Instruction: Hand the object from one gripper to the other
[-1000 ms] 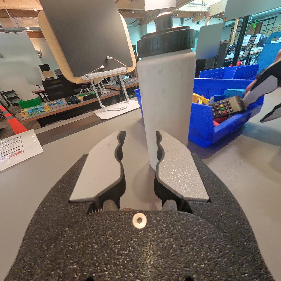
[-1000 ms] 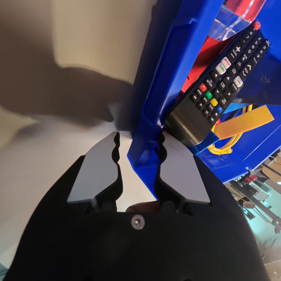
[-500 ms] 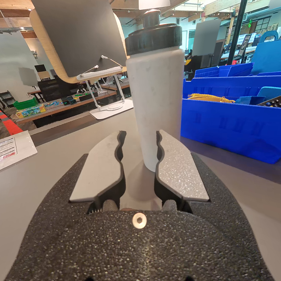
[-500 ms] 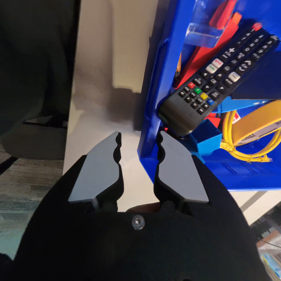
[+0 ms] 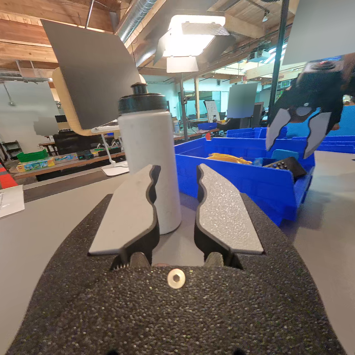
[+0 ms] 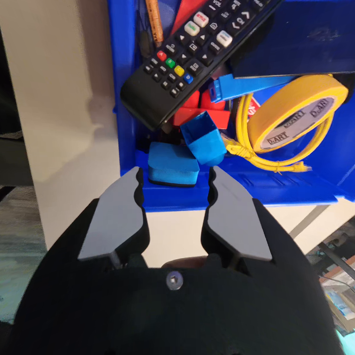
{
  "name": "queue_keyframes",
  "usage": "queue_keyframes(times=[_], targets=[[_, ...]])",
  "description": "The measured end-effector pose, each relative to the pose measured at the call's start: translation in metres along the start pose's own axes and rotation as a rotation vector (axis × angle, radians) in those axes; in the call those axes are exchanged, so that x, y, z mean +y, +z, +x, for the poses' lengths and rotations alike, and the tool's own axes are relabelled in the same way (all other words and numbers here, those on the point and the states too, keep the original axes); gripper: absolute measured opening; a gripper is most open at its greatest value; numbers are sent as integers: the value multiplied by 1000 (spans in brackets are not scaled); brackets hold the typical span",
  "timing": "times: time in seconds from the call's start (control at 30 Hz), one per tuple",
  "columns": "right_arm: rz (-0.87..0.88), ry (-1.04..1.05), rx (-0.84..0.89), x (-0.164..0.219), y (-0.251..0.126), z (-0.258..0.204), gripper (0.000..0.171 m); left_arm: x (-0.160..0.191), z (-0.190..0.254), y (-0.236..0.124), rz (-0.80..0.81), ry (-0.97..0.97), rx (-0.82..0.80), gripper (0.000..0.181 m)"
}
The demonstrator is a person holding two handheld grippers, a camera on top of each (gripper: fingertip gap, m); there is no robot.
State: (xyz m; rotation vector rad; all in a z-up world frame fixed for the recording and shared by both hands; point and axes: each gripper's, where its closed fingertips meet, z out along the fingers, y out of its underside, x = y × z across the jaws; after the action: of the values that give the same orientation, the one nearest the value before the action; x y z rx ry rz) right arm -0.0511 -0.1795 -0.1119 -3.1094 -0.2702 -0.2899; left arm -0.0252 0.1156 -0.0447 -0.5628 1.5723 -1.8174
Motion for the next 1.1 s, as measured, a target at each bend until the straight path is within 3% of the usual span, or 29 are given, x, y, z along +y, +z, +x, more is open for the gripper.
queue_keyframes(times=[0.03, 0.23, 0.3, 0.53, 0.67, 0.8, 0.97, 1.1], targets=[[-12, 2, -17, 0, 2, -2, 64, -1, 7, -1, 3, -2, 9, 40], [-126, 48, -19, 6, 9, -3, 68, -5, 47, 2, 0, 5, 87, 39], [-149, 53, -9, 5, 12, -6, 60, -10, 60, 3, 4, 22, 110, 39], [-270, 151, 136, 12, 19, 5, 56, -25, 114, 2, 26, 49, 191, 39], [-224, 200, 237, 9, 13, 8, 55, -26, 146, 2, 37, 37, 234, 40], [-5, 295, 418, -3, -17, 6, 55, -18, 171, 2, 70, 85, 266, 39], [490, 395, 578, -41, -56, -16, 55, -13, 195, 10, 119, 229, 295, 39], [892, 369, 648, -89, -82, -34, 55, -7, 200, 25, -12, 35, 311, 40]])
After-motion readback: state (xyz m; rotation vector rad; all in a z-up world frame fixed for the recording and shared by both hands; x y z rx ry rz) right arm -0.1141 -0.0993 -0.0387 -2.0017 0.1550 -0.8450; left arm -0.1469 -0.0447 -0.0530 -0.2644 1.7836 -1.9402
